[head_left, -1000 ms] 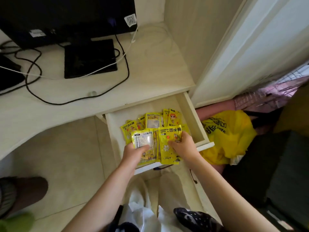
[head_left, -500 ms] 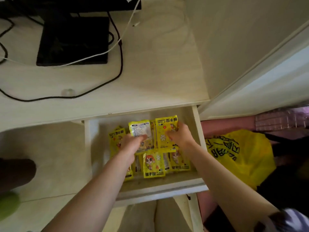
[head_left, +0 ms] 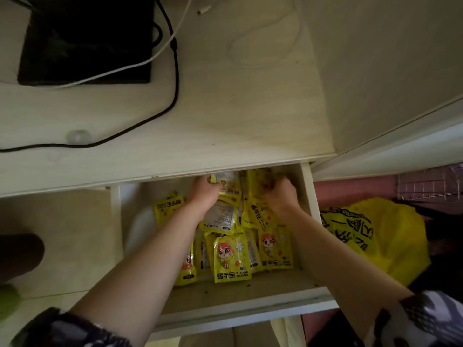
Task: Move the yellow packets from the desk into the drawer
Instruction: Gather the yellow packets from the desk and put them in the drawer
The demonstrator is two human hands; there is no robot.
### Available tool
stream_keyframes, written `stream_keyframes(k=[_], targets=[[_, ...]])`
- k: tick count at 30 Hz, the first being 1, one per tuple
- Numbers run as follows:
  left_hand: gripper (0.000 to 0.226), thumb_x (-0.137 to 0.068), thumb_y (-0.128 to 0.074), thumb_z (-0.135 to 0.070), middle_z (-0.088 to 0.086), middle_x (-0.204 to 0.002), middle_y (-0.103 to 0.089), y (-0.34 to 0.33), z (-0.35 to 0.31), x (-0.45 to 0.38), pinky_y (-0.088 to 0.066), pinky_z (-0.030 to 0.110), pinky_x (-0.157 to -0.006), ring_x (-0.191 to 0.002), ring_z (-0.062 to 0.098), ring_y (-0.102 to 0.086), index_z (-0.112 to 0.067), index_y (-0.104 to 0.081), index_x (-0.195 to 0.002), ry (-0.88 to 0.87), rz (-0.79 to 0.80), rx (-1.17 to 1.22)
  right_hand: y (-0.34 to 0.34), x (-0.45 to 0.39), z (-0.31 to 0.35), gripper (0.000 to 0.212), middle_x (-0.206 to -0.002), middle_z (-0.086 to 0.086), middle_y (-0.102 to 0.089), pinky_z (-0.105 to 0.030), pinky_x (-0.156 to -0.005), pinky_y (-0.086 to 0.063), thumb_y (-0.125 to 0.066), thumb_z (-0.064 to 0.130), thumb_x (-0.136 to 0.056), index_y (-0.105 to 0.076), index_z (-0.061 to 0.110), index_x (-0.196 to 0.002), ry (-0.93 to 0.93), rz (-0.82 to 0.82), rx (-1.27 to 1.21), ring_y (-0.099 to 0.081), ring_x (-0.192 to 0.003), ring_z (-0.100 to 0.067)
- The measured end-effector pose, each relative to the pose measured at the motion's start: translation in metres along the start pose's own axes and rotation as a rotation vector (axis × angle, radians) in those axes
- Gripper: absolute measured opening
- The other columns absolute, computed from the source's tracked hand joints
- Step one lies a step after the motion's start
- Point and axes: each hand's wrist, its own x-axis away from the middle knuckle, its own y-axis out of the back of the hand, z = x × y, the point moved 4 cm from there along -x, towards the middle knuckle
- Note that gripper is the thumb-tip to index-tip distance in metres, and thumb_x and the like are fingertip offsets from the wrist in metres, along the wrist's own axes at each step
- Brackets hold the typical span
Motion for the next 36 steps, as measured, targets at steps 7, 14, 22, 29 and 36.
stream_keyframes(k=[7,14,22,29,36], targets=[[0.047,-0.092,-0.057,-0.01,0.01,-0.139,-0.053,0.025,0.013,0.023,-0.042,0.029,-0.096,-0.122,0.026,-0.054,-0.008,-0.047,-0.137,-0.085,-0.101,-0.236,0.008,0.032,-0.01,0.047,-0.122,-0.017,-0.057,-0.032,-0.069,-0.046,-0.051,0.006,-0.092,-0.036,0.002,-0.136,-0.01,0.022,0.098,-0.058,-0.093,-0.028],[0.034,-0.091,-0.056,-0.009,0.01,-0.121,-0.065,0.053,0.033,0.082,-0.044,0.024,-0.083,-0.1,0.022,-0.062,-0.006,-0.057,-0.125,-0.094,-0.208,-0.235,0.013,0.082,-0.008,0.054,-0.127,-0.016,-0.054,-0.037,-0.084,-0.054,-0.053,0.012,-0.093,-0.03,0.008,-0.142,0.09,0.052,0.225,-0.058,-0.107,-0.031],[0.033,-0.089,-0.058,-0.013,0.002,-0.113,-0.068,0.075,0.058,0.158,-0.052,0.039,-0.083,-0.101,0.024,-0.061,-0.017,-0.059,-0.121,-0.169,-0.363,-0.307,0.004,0.149,0.015,0.051,-0.138,-0.013,-0.047,-0.046,-0.1,-0.047,-0.048,0.017,-0.094,-0.032,0.011,-0.143,0.372,0.109,0.432,-0.047,-0.124,-0.033],[0.042,-0.088,-0.052,-0.015,0.004,-0.117,-0.063,0.1,0.115,0.224,-0.045,0.037,-0.09,-0.114,0.025,-0.048,-0.015,-0.05,-0.13,-0.127,-0.485,-0.355,-0.036,0.207,0.042,0.044,-0.138,-0.011,-0.045,-0.042,-0.097,-0.046,-0.044,0.02,-0.096,-0.038,0.012,-0.138,0.613,0.179,0.606,-0.044,-0.127,-0.032],[0.038,-0.089,-0.052,-0.013,0.002,-0.114,-0.064,0.132,0.185,0.283,-0.046,0.034,-0.091,-0.117,0.022,-0.048,-0.016,-0.054,-0.127,-0.001,-0.628,-0.253,-0.107,0.264,0.072,0.043,-0.138,-0.011,-0.044,-0.04,-0.096,-0.045,-0.041,0.022,-0.097,-0.035,0.011,-0.138,0.798,0.302,0.806,-0.04,-0.128,-0.029]])
